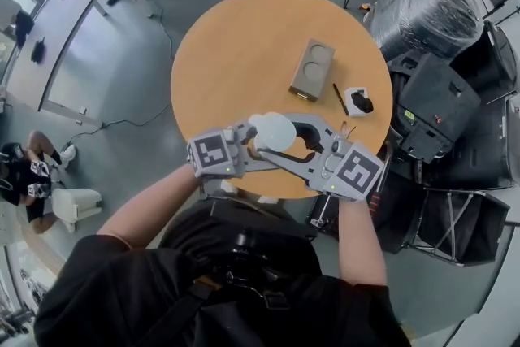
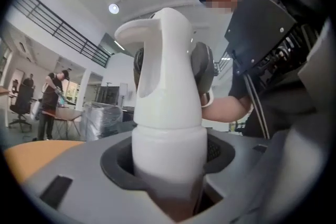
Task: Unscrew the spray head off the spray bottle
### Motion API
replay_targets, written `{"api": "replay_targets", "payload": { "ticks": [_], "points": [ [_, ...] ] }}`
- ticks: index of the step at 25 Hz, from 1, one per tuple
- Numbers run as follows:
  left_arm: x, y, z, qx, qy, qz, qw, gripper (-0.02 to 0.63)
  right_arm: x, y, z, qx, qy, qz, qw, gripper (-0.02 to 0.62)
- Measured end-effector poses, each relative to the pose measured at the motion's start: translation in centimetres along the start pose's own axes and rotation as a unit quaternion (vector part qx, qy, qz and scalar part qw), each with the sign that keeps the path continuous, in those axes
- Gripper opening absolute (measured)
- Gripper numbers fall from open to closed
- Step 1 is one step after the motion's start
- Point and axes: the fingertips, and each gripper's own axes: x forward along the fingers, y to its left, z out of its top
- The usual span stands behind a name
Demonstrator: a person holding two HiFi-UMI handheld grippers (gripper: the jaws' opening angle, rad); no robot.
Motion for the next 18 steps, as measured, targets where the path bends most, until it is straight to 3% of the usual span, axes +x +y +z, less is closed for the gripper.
{"api": "replay_targets", "payload": {
  "ticks": [3,5,7,9,13,18],
  "points": [
    [0.3,-1.2,-0.5,-0.008,0.016,-0.041,0.9990,0.288,-0.7,0.6,-0.3,0.009,-0.005,0.041,0.999,0.222],
    [0.4,-0.9,-0.5,-0.010,0.017,-0.029,0.9994,0.288,-0.9,0.0,-0.4,0.001,-0.016,0.026,1.000,0.222],
    [0.3,0.4,-0.9,-0.010,0.016,0.007,0.9998,0.288,-0.8,-1.1,-0.6,0.000,-0.017,-0.012,1.000,0.240],
    [0.3,2.1,-0.9,-0.007,0.016,0.054,0.9984,0.288,-0.8,-2.2,-0.7,0.010,-0.017,-0.051,0.998,0.332],
    [0.5,5.5,-1.4,-0.018,0.014,0.156,0.9875,0.290,-1.4,-4.3,-1.1,0.023,-0.024,-0.141,0.989,0.334],
    [0.4,6.6,-2.2,-0.015,0.017,0.210,0.9775,0.290,-0.9,-6.1,-2.8,0.047,-0.012,-0.215,0.975,0.334]
  ]
}}
